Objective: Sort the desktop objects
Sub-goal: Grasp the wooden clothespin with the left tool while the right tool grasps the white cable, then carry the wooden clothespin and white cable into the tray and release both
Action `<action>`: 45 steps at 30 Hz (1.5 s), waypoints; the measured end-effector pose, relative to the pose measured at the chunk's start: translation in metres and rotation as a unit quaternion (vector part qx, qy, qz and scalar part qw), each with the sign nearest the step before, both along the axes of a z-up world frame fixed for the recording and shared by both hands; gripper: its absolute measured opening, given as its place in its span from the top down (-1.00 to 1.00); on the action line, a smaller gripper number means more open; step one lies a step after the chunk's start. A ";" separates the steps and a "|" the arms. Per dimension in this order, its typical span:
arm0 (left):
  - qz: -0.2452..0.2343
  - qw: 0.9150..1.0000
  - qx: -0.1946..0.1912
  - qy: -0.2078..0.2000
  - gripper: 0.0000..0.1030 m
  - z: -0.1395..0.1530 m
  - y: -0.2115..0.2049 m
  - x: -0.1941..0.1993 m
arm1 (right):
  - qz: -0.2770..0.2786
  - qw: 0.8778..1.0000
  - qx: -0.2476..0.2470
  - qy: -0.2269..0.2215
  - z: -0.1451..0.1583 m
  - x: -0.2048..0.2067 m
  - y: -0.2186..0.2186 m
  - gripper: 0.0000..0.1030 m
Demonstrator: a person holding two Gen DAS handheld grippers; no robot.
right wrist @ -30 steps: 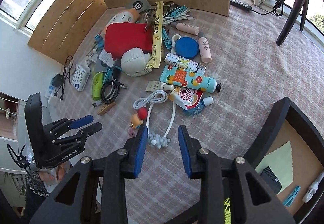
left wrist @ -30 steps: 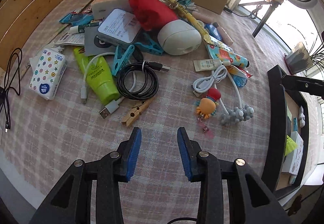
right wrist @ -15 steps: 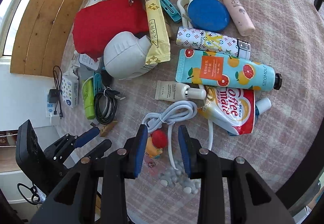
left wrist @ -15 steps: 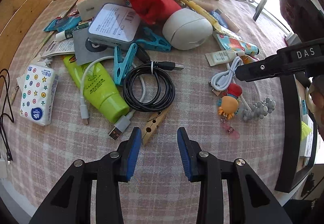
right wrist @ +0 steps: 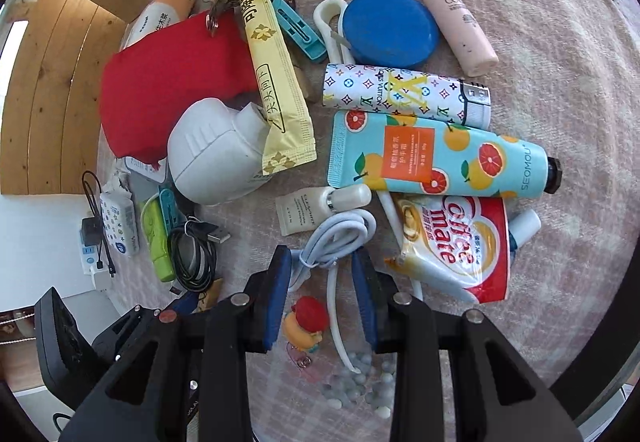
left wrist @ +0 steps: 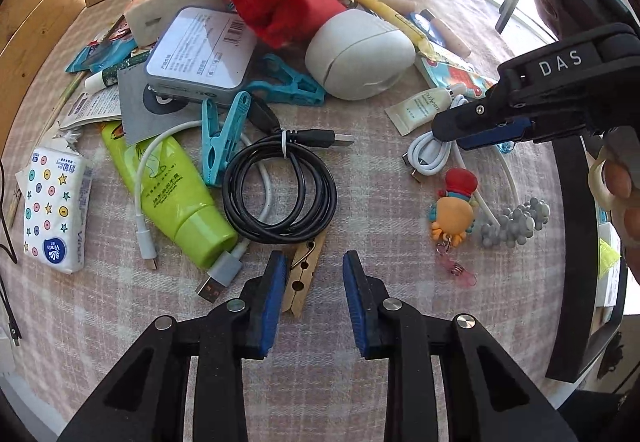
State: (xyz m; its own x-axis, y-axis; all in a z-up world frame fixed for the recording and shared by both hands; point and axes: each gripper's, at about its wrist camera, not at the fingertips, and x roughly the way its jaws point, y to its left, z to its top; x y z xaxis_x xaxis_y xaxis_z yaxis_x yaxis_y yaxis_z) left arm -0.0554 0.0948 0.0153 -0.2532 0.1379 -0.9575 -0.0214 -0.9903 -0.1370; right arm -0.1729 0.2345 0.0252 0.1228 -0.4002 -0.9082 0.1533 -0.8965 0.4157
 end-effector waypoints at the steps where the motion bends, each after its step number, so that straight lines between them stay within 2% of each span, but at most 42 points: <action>1: 0.002 1.000 -0.002 -0.001 0.50 -0.001 0.000 0.000 | 0.001 1.000 0.002 0.000 0.001 -0.004 -0.003 0.39; 4: 0.008 1.000 -0.002 -0.002 0.62 -0.001 -0.001 -0.001 | -0.001 1.000 0.013 0.005 0.004 -0.009 -0.007 0.39; 9: 0.011 1.000 0.006 -0.001 0.67 -0.002 -0.002 -0.002 | 0.002 0.999 0.032 0.021 0.009 -0.019 -0.014 0.39; 17: 0.017 1.000 0.015 0.000 0.76 -0.001 -0.009 -0.006 | 0.001 0.999 0.036 0.022 0.004 -0.034 -0.024 0.42; 21: 0.016 1.000 0.026 -0.001 0.77 0.000 -0.017 -0.002 | 0.006 1.000 0.021 0.022 0.009 -0.033 -0.023 0.55; 27: 0.022 0.999 0.026 0.000 0.78 0.002 -0.016 0.001 | 0.023 0.999 0.003 0.034 0.025 -0.028 -0.010 0.61; 35: 0.032 0.999 0.027 0.008 0.78 0.012 -0.020 0.027 | 0.034 0.998 -0.030 0.049 0.053 -0.015 0.004 0.63; 45: 0.034 0.999 0.032 0.028 0.78 0.043 -0.012 0.051 | 0.035 0.995 -0.053 0.075 0.061 0.003 0.038 0.64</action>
